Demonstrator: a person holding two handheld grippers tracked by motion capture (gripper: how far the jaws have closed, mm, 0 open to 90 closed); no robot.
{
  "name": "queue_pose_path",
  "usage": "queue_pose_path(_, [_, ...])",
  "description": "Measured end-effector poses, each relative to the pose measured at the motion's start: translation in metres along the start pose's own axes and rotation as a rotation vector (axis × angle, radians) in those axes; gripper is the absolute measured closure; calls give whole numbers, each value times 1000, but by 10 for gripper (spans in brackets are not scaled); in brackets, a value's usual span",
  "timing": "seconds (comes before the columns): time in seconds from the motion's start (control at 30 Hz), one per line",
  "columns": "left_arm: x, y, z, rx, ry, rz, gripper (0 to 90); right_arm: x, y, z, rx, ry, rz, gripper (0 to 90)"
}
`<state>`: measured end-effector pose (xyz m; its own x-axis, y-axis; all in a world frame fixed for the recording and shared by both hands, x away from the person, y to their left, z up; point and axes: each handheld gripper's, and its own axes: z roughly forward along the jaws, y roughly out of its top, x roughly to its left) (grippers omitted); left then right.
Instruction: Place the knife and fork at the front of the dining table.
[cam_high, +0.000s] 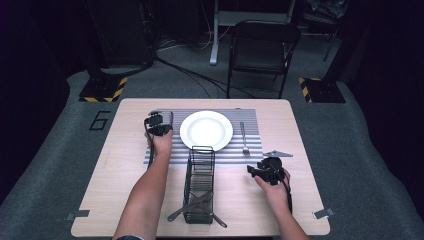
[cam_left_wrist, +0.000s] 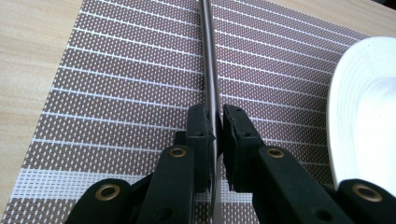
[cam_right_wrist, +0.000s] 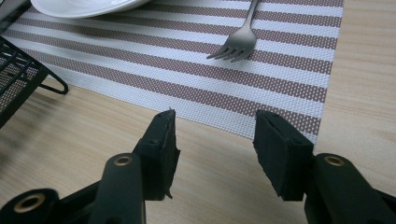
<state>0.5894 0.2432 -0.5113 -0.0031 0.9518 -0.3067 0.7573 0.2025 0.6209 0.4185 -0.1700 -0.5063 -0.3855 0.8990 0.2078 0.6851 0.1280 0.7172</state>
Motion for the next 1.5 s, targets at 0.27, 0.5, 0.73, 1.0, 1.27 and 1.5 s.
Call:
queue_pose_path(0.27, [0,0,0,-4,1,27,812,0,0,0,0,0,0,484])
queue_pose_path(0.5, [1,1,-1,-5,10,48,759,0,0,0,2,0,2,484])
queue_pose_path(0.73, [3,-1,-3,0,-1,69,734,0,0,1,0,1,-9,484])
queue_pose_path(1.0, [8,-9,-11,1,-39,94,671,0,-1,0,1,-2,3,484])
queue_pose_path(1.27, [10,-16,-21,20,-23,149,651,0,-1,-2,-4,2,1,484])
queue_pose_path(1.5, [3,-20,-23,34,-39,179,630,-2,-1,-3,-9,1,13,484])
